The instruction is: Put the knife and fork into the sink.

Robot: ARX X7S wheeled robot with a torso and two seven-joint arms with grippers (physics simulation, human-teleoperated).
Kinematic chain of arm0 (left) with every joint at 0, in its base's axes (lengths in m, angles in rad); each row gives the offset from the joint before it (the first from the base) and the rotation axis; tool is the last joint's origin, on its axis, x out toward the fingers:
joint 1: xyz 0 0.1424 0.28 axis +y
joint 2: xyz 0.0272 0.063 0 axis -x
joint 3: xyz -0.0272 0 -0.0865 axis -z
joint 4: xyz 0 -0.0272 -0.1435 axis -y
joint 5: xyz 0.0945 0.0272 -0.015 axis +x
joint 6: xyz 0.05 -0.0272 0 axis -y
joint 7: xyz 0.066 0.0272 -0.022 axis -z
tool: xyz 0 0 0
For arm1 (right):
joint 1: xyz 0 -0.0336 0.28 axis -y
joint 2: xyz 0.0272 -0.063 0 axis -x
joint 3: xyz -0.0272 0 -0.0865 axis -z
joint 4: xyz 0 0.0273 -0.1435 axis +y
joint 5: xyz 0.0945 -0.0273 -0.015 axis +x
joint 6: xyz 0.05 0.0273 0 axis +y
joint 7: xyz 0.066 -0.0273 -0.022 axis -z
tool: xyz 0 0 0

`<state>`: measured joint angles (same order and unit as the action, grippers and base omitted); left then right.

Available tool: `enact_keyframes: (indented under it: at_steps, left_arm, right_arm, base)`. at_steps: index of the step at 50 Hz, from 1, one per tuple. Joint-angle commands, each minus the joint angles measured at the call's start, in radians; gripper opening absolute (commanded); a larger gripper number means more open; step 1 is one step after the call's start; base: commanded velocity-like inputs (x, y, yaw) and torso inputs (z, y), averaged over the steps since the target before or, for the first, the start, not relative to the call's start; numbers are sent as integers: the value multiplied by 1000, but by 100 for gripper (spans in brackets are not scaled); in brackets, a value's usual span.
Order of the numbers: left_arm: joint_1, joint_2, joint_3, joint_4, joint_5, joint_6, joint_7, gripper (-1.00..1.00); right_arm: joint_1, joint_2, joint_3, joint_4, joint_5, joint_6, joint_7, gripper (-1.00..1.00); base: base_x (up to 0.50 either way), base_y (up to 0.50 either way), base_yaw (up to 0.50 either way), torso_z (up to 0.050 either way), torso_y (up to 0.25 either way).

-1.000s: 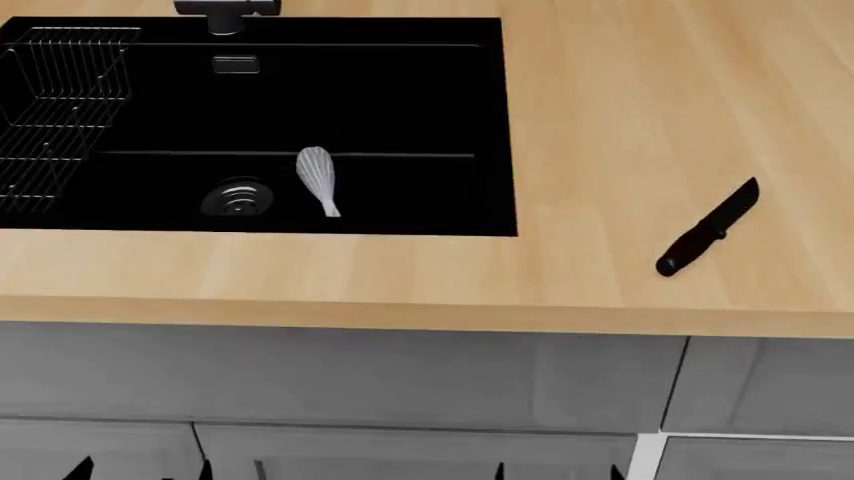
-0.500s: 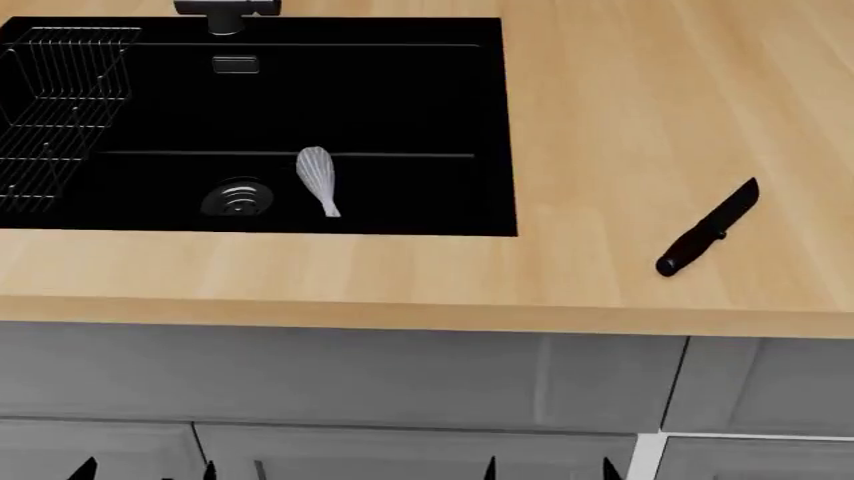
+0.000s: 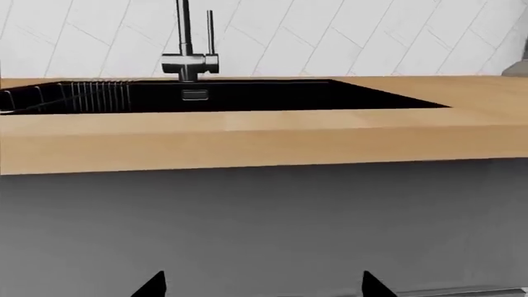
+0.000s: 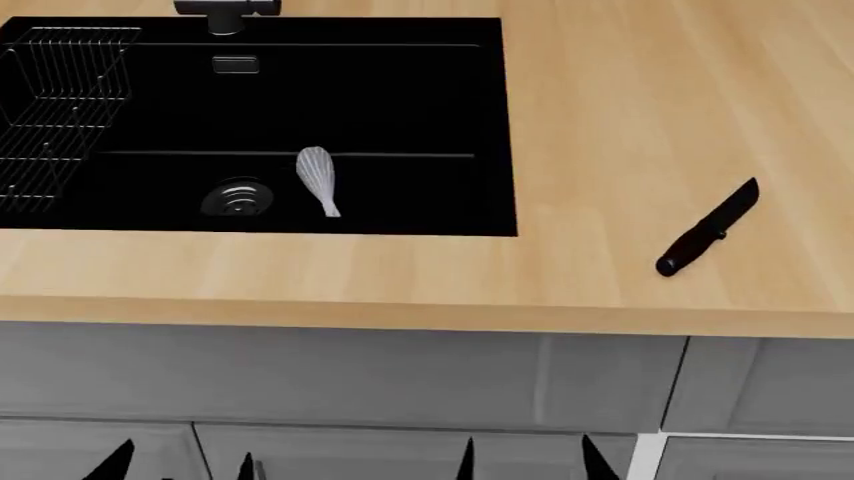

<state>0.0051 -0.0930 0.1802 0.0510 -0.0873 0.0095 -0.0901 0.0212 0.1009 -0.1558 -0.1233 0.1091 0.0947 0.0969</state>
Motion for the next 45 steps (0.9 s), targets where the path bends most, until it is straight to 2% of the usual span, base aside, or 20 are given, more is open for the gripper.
enact_keyframes:
  at_steps: [1, 5, 8, 9, 10, 11, 14, 16, 17, 18, 21, 24, 25, 26, 29, 31, 37, 45]
  left_arm:
    - [-57, -4, 19, 78, 19, -60, 8, 100]
    - [-55, -4, 21, 120, 1, -98, -2, 100]
    - [-60, -5, 1, 264, -36, -319, -44, 100]
    - [-58, -11, 1, 301, -41, -347, -45, 100]
    - [-68, -28, 8, 396, -42, -481, -55, 100]
    - [-76, -37, 11, 426, -44, -529, -57, 100]
    - [-127, -62, 4, 594, -50, -798, -88, 100]
    - [-154, -64, -11, 639, -56, -899, -103, 100]
    - [-189, -57, -42, 680, -70, -1006, -116, 100]
    - [-219, -64, -64, 710, -87, -1059, -105, 100]
    - [-283, -80, -100, 772, -112, -1170, -93, 100]
    - [-379, -56, -206, 831, -177, -1328, -54, 100]
    - [-405, -52, -229, 844, -186, -1362, -51, 100]
    - [-455, -54, -262, 860, -196, -1418, -45, 100]
    - [-514, -52, -305, 870, -201, -1477, -48, 100]
    - [-565, -55, -341, 878, -204, -1513, -47, 100]
    - [-637, -73, -421, 873, -226, -1576, -41, 100]
    - [-685, -170, -515, 799, -553, -1579, -277, 100]
  right_arm:
    - [25, 16, -12, -80, -6, 40, -18, 100]
    - [25, 21, -26, -104, -14, 52, -11, 100]
    - [20, 26, -16, -199, -7, 141, 14, 100]
    - [19, 28, -15, -224, -6, 165, 21, 100]
    - [16, 36, -12, -292, 5, 225, 23, 100]
    - [16, 51, -21, -326, 30, 242, -8, 100]
    - [36, 70, -13, -493, 56, 429, 13, 100]
    - [51, 80, -4, -555, 93, 503, 3, 100]
    - [74, 100, -20, -621, 86, 586, 11, 100]
    - [105, 65, 32, -688, 122, 736, 62, 100]
    - [147, 79, 62, -788, 174, 859, 51, 100]
    - [232, 59, 151, -896, 246, 1041, 62, 100]
    - [259, 72, 155, -919, 263, 1085, 67, 100]
    - [316, 124, 172, -924, 369, 1140, 154, 100]
    - [402, 220, 244, -923, 704, 1189, 395, 100]
    - [474, 234, 328, -921, 871, 1249, 499, 100]
    - [531, 269, 383, -912, 990, 1278, 594, 100]
    - [665, 294, 470, -863, 1309, 1374, 822, 100]
  base:
    - [0, 0, 0, 0, 0]
    - [0, 0, 0, 0, 0]
    - [0, 0, 0, 0, 0]
    - [0, 0, 0, 0, 0]
    - [0, 0, 0, 0, 0]
    - [0, 0, 0, 0, 0]
    - [0, 0, 0, 0, 0]
    - [0, 0, 0, 0, 0]
    - [0, 0, 0, 0, 0]
    - [0, 0, 0, 0, 0]
    - [0, 0, 0, 0, 0]
    - [0, 0, 0, 0, 0]
    - [0, 0, 0, 0, 0]
    - [0, 0, 0, 0, 0]
    - [0, 0, 0, 0, 0]
    - [0, 0, 0, 0, 0]
    - [0, 0, 0, 0, 0]
    - [0, 0, 0, 0, 0]
